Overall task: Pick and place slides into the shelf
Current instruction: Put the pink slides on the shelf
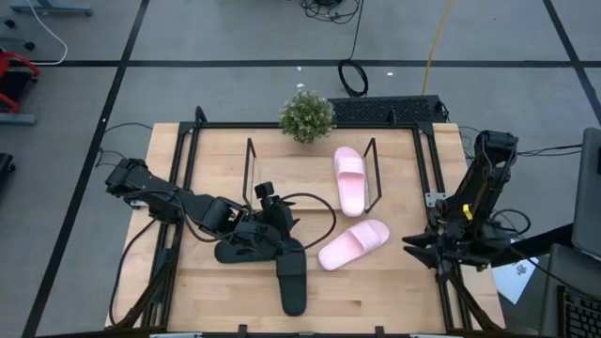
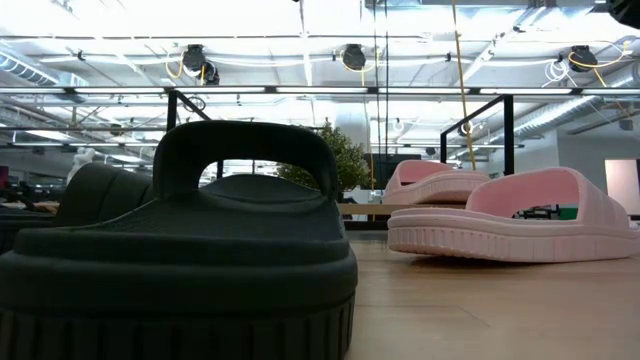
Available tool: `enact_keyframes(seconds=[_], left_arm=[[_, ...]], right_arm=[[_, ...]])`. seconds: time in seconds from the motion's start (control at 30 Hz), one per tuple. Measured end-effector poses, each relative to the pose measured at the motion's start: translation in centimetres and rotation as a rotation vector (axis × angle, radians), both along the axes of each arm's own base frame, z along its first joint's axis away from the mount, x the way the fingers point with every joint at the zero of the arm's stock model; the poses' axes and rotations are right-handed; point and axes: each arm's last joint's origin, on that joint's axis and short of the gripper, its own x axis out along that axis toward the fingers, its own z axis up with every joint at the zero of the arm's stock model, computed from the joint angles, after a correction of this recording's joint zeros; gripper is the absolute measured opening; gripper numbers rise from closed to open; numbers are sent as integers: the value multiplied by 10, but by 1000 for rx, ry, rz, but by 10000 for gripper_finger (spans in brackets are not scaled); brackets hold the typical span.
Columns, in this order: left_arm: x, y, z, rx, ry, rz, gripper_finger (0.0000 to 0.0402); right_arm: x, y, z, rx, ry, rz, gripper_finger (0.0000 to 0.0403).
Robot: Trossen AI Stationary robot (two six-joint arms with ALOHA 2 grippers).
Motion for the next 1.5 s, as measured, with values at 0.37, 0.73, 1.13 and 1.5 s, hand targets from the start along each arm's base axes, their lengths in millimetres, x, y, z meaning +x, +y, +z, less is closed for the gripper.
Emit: enact_keyframes(seconds=[0.37,0.73,1.13,1.5], left_arm=[[0,0,0,-16,-9,12,198],[0,0,0,-29,-5,1,198],[1,0,0,-32,-11,3,198],[1,-1,0,-40,-8,-5,198]], right_arm=[[-4,-24,-44,217,-34,10,130],[-5,-30,-58,458,-68,34,130],[25,-38,-94,498,69,97,130],[48,-59,-113,484,270,25,130]])
